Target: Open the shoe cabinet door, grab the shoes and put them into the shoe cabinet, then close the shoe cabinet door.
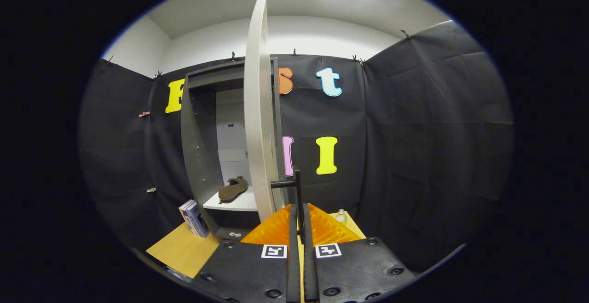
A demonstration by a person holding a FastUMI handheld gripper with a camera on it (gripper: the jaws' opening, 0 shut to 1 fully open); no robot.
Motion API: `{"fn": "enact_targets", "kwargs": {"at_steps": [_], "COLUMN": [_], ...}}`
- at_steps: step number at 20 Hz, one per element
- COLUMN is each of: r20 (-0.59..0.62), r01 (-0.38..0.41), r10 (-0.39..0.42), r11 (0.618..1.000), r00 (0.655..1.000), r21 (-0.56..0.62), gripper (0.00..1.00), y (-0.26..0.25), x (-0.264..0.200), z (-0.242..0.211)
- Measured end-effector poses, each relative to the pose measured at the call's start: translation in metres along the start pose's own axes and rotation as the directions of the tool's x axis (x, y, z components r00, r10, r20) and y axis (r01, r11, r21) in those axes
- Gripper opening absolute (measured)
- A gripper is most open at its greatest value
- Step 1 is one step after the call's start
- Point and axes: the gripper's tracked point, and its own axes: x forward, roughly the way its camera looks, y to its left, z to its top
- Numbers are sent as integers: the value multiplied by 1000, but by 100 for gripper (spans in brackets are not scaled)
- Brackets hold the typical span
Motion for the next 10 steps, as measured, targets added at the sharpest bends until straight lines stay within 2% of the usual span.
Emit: {"fn": "enact_targets", "kwargs": {"at_steps": [5,10], "r20": [9,-102], "r01": [-51,-103], "r10": [52,103], "r11": [998,995], "r00": [999,989], "r21": [-36,9], "gripper": [8,8], "y": [53,136], "x": [-17,6], "z": [-7,-54]}}
